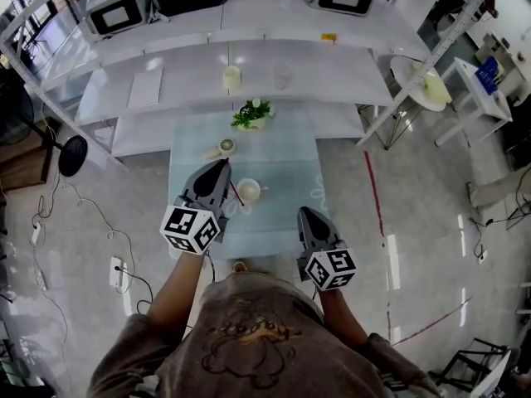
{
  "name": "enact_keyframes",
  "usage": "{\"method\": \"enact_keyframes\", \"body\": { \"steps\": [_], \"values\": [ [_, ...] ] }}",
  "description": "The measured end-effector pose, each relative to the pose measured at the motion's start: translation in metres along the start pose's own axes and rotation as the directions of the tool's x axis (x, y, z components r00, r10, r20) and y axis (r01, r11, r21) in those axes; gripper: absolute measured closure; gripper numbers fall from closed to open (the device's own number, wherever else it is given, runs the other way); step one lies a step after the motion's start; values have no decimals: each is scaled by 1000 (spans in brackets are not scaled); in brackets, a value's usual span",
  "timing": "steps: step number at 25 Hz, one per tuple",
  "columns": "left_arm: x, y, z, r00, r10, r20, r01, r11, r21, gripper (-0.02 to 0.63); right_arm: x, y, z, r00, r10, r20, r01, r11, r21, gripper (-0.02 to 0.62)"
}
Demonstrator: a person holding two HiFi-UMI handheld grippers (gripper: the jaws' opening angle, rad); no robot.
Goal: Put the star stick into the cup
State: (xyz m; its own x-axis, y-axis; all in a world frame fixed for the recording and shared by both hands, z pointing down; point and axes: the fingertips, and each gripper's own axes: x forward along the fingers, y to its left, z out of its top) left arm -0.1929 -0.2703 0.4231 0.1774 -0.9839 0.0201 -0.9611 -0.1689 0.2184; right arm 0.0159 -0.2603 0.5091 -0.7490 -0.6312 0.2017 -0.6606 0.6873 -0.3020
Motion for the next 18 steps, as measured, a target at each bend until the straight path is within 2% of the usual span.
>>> {"method": "enact_keyframes", "body": {
  "steps": [11,18],
  "values": [
    [44,12,6,999,-36,8,36,999,26,572,3,-15,-1,999,-50,-3,50,999,12,594],
    [64,19,-14,999,-46,4,46,999,23,572,0,-24,-7,996,-86,-15,87,996,22,594]
  ]
}}
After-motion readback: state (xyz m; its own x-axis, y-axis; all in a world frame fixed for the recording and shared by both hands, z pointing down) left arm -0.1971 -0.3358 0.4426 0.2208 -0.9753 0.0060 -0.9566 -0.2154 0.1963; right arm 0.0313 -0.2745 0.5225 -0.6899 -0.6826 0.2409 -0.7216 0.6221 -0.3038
